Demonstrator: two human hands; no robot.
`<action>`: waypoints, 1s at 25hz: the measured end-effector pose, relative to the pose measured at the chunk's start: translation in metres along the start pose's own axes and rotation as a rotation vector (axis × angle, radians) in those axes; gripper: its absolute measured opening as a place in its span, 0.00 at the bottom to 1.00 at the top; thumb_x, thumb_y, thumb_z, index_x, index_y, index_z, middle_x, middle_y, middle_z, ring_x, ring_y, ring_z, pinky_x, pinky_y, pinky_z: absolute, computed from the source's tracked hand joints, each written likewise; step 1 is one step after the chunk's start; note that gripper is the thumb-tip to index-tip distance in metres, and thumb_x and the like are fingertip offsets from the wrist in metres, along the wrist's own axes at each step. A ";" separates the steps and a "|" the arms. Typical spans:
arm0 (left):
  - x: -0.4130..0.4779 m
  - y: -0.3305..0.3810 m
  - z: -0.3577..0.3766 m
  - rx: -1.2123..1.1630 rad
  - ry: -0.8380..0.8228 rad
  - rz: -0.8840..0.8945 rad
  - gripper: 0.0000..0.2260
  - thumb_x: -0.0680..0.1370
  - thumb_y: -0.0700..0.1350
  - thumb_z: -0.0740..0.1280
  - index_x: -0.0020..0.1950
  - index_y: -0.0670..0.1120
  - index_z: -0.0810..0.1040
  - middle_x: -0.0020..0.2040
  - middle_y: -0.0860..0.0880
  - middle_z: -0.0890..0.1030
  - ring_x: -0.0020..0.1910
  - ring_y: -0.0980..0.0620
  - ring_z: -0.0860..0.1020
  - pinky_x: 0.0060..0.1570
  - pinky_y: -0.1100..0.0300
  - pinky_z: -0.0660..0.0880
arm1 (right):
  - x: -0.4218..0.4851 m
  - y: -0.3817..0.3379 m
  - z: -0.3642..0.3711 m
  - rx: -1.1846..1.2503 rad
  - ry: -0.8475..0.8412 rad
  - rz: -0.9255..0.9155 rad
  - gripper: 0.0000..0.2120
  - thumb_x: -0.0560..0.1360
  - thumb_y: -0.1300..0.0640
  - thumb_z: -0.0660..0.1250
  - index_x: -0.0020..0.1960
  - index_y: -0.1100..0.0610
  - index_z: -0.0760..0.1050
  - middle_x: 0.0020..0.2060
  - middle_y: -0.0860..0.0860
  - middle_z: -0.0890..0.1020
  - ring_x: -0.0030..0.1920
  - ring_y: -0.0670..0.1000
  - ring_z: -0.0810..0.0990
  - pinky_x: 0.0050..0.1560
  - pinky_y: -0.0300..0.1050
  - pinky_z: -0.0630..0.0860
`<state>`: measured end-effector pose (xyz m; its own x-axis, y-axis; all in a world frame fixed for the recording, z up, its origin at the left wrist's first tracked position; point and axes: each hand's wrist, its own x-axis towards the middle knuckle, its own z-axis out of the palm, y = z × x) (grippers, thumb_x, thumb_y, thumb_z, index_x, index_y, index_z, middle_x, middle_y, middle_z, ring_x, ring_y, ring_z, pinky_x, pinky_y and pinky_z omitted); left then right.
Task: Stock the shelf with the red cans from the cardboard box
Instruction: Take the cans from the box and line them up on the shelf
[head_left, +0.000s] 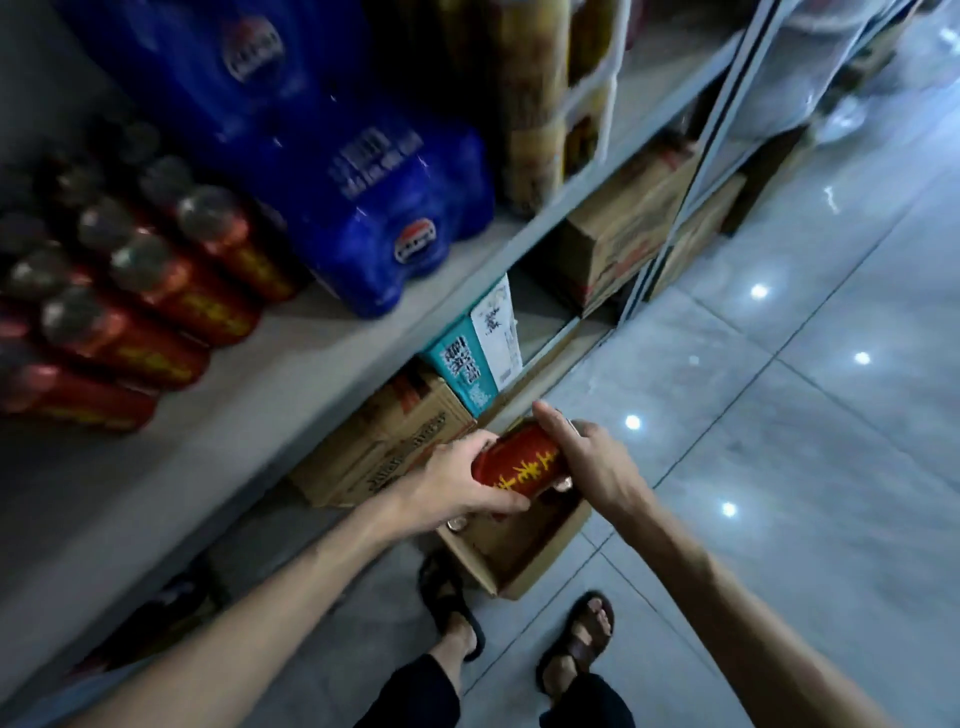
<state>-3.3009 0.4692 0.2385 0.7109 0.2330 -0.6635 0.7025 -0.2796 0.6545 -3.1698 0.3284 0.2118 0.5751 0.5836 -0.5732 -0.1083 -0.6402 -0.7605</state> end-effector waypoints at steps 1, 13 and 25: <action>-0.020 0.018 -0.015 0.015 0.036 0.026 0.25 0.65 0.53 0.80 0.57 0.54 0.75 0.49 0.56 0.82 0.47 0.62 0.80 0.43 0.74 0.74 | -0.014 -0.024 -0.005 -0.034 0.005 0.007 0.37 0.64 0.22 0.55 0.38 0.57 0.76 0.33 0.52 0.80 0.36 0.53 0.79 0.41 0.48 0.74; -0.166 0.042 -0.131 -0.158 0.320 0.143 0.34 0.66 0.53 0.80 0.67 0.52 0.68 0.59 0.54 0.79 0.58 0.58 0.78 0.58 0.58 0.78 | -0.072 -0.217 0.014 -0.114 -0.361 -0.312 0.23 0.66 0.35 0.72 0.58 0.38 0.71 0.51 0.44 0.81 0.44 0.43 0.84 0.39 0.36 0.79; -0.132 -0.059 -0.157 0.397 0.345 -0.310 0.45 0.73 0.64 0.68 0.80 0.46 0.51 0.79 0.36 0.53 0.78 0.36 0.52 0.75 0.40 0.56 | 0.008 -0.269 0.098 -1.101 0.140 -1.020 0.34 0.66 0.41 0.74 0.67 0.54 0.69 0.62 0.53 0.79 0.66 0.55 0.72 0.72 0.54 0.58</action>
<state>-3.4306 0.6013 0.3441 0.4920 0.6285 -0.6025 0.8594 -0.4611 0.2208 -3.2157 0.5546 0.3820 0.1031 0.9866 0.1261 0.9830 -0.0816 -0.1646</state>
